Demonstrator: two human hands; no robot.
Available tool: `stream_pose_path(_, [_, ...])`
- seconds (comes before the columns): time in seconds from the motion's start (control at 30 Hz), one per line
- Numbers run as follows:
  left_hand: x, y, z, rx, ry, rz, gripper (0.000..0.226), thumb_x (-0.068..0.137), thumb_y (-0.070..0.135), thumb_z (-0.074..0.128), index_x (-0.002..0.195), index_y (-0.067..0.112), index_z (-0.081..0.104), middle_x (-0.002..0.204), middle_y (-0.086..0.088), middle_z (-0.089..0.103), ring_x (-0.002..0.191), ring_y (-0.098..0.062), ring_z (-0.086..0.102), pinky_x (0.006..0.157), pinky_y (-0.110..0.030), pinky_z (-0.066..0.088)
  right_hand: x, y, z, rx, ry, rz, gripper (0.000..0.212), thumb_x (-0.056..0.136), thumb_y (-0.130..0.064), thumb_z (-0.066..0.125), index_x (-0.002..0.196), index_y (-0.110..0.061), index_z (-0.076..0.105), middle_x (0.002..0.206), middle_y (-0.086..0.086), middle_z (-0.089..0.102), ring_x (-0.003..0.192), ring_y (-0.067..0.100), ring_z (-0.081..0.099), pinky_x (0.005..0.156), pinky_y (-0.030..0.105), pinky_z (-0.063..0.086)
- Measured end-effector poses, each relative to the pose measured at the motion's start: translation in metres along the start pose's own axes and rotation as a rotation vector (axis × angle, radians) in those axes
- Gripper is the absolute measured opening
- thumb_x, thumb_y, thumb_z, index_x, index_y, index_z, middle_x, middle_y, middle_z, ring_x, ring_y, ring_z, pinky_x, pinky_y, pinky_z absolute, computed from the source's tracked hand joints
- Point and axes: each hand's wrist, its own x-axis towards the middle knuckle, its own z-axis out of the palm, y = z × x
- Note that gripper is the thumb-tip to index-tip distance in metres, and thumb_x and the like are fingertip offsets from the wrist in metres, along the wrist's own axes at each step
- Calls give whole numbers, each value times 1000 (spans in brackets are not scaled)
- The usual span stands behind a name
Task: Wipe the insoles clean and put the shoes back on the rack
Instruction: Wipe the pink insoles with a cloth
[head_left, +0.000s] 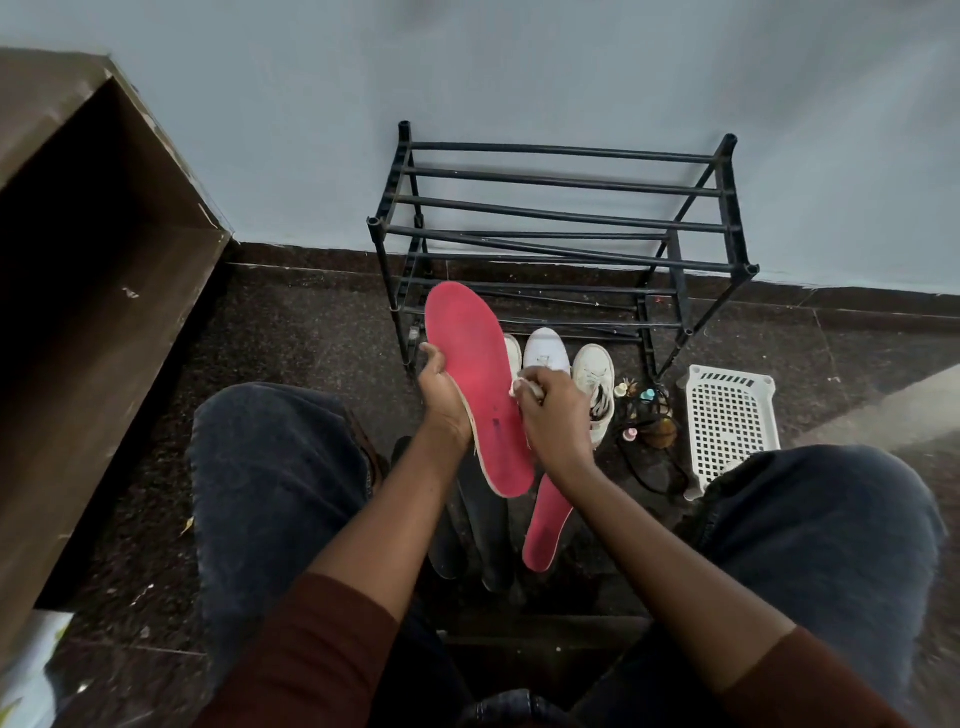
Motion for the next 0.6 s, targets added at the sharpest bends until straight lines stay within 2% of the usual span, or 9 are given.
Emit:
stream_pose_path(0.1, [6, 3, 1, -36, 9, 16, 52, 103, 40, 26, 138, 6, 45, 97, -3, 65, 82, -18, 60, 64, -23, 49, -30, 7, 2, 54, -38, 44, 10, 88, -14, 57, 89, -12, 66, 89, 5, 65, 83, 19, 58, 77, 32, 46])
stream_pose_path(0.13, [7, 4, 1, -35, 3, 18, 53, 103, 40, 25, 138, 6, 45, 97, -4, 65, 80, -17, 60, 63, -23, 49, -40, 9, 2, 64, -65, 54, 8, 87, -14, 59, 86, -12, 67, 86, 5, 65, 79, 17, 58, 73, 31, 45])
stream_pose_path(0.23, [7, 6, -1, -106, -41, 21, 58, 102, 45, 22, 139, 6, 43, 129, -17, 56, 89, -23, 60, 71, -29, 50, -65, 15, -1, 31, -200, 29, 8, 83, -13, 64, 76, -11, 68, 79, 2, 65, 67, 8, 54, 64, 22, 40])
stream_pose_path(0.3, [5, 7, -1, -179, -137, -50, 68, 98, 54, 19, 140, 5, 40, 137, -22, 48, 102, -30, 59, 85, -40, 48, -68, 13, -5, 39, -193, -4, 9, 83, -10, 64, 76, -12, 69, 78, 0, 64, 63, 0, 52, 62, 17, 39])
stream_pose_path(0.37, [1, 6, -2, -204, -218, -114, 74, 95, 61, 17, 138, 6, 41, 125, -21, 57, 101, -32, 62, 92, -48, 45, -56, 6, -11, 81, -65, -25, 9, 85, -8, 61, 85, -12, 70, 85, -1, 64, 73, 4, 56, 69, 18, 44])
stream_pose_path(0.43, [-3, 2, -2, -176, -244, -121, 76, 96, 61, 16, 139, 3, 40, 107, -19, 65, 91, -31, 66, 86, -44, 51, -35, -5, -16, 62, 57, -86, 13, 87, -7, 59, 94, -11, 69, 94, 0, 63, 84, 12, 58, 78, 19, 42])
stream_pose_path(0.53, [-7, -4, 0, -122, -236, -130, 78, 97, 59, 14, 141, 0, 38, 108, -17, 61, 96, -30, 59, 92, -42, 44, -10, -18, -14, -40, 45, -189, 18, 85, -1, 59, 98, -6, 70, 101, 10, 65, 94, 21, 59, 81, 16, 36])
stream_pose_path(0.6, [-8, -4, 3, -180, -275, -144, 76, 95, 60, 14, 132, 2, 46, 106, -17, 63, 96, -29, 59, 87, -40, 46, -11, -19, -8, -82, -10, -251, 19, 83, 4, 59, 95, -3, 71, 101, 13, 66, 99, 26, 60, 86, 22, 38])
